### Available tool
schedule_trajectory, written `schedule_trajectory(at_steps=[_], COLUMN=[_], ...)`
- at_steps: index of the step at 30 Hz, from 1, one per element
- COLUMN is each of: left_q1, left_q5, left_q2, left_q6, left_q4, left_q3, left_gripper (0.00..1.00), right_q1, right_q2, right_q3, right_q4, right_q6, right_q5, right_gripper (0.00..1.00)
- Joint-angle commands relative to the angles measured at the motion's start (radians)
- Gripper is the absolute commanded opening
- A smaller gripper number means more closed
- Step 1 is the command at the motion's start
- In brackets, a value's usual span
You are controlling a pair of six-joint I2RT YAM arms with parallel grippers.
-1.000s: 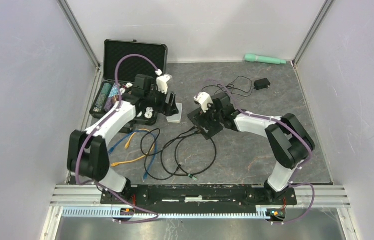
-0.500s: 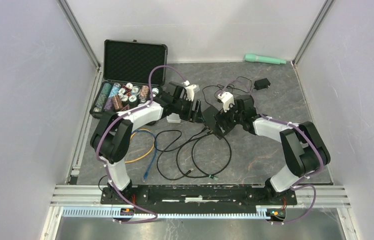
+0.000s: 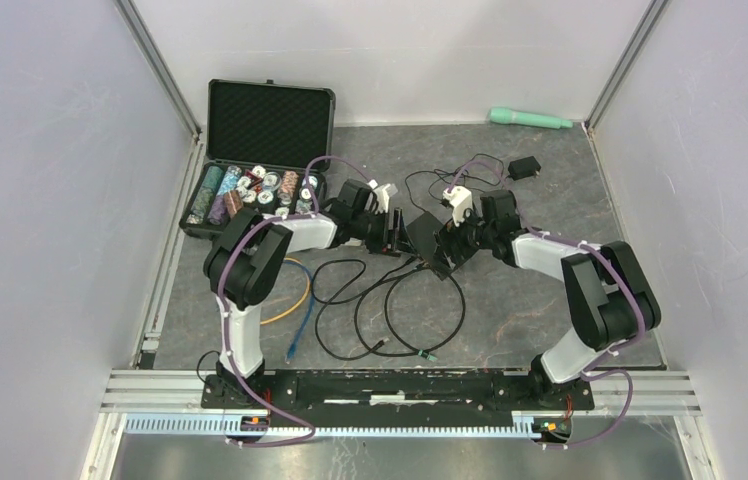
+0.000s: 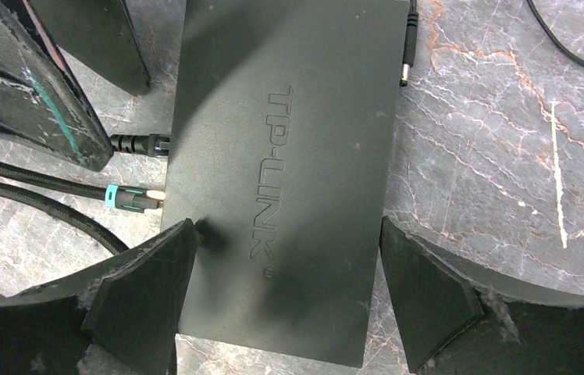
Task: Pull the plug from the switch port
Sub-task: Pull the connector from the switch port.
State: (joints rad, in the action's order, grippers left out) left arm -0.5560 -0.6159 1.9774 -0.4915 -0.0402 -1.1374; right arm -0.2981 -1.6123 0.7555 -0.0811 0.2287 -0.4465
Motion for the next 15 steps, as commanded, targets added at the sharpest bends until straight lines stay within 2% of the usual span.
schedule_trajectory(at_steps=[1, 9, 15], left_q1=[-0.008, -0.029, -0.048], left_q5=[-0.067, -0.105, -0.093], left_q2=[0.047, 0.136, 0.157], left_q6=[-0.128, -0.292, -0.325], left_q4=[-0.175, -0.413, -0.479], left_q3=[0.03, 0.096, 0.139], left_gripper=[0.69, 0.62, 0.63], right_q1=[0.02, 0.059, 0.07], right_q2=[-0.04, -0.059, -0.062], right_q3=[0.019, 0.01, 0.0], right_q4=[0.019, 0.008, 0.006], right_q6=[-0.004, -0.022, -0.017], right_q5=[-0.031, -0.078, -0.085], right_gripper=[0.92, 0.91, 0.9])
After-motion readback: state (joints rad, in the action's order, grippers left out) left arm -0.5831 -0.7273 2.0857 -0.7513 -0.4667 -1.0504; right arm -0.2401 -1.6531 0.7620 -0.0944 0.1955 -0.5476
